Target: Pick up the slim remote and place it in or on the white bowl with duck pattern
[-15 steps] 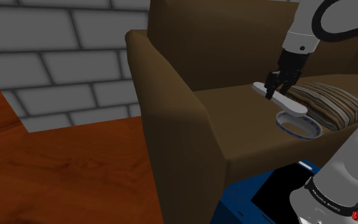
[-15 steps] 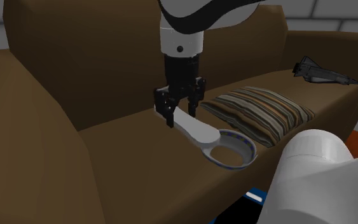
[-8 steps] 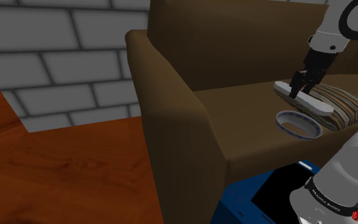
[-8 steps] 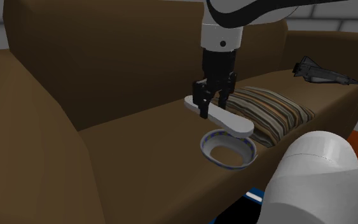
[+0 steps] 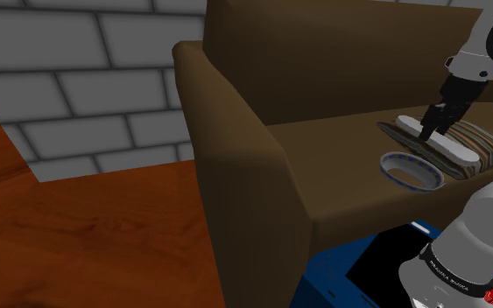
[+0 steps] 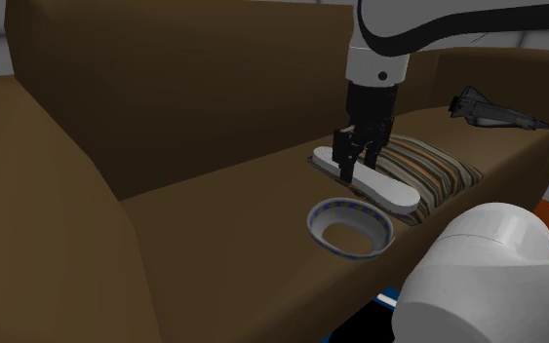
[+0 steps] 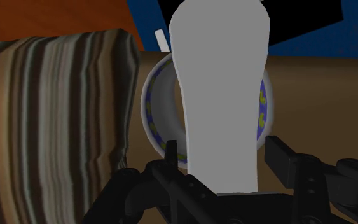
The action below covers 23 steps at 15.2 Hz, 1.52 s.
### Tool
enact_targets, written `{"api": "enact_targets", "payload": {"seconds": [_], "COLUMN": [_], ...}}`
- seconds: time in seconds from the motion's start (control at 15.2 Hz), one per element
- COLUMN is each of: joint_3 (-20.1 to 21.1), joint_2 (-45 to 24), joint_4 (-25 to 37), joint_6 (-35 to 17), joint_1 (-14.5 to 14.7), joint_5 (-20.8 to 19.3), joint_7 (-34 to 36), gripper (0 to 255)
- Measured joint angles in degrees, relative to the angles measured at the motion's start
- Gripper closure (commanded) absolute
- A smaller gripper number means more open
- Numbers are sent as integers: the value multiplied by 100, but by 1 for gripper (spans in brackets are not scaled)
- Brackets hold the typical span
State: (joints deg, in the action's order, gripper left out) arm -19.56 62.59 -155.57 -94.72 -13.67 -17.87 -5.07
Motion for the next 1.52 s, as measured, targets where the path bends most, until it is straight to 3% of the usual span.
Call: {"api": "enact_targets", "payload": {"seconds": [0.73, 1.19, 1.25, 1.52], "joint_3": [-300, -327, -327, -327], "joint_2": [60, 43, 43, 43], "joint_4": [-842, -900, -900, -899], "joint_6": [-767, -844, -844, -845], "joint_1": [-169, -178, -178, -179], "joint_5": [-317, -344, -344, -344], "joint_7": [14, 19, 19, 18], "gripper": [255, 255, 0, 0]}}
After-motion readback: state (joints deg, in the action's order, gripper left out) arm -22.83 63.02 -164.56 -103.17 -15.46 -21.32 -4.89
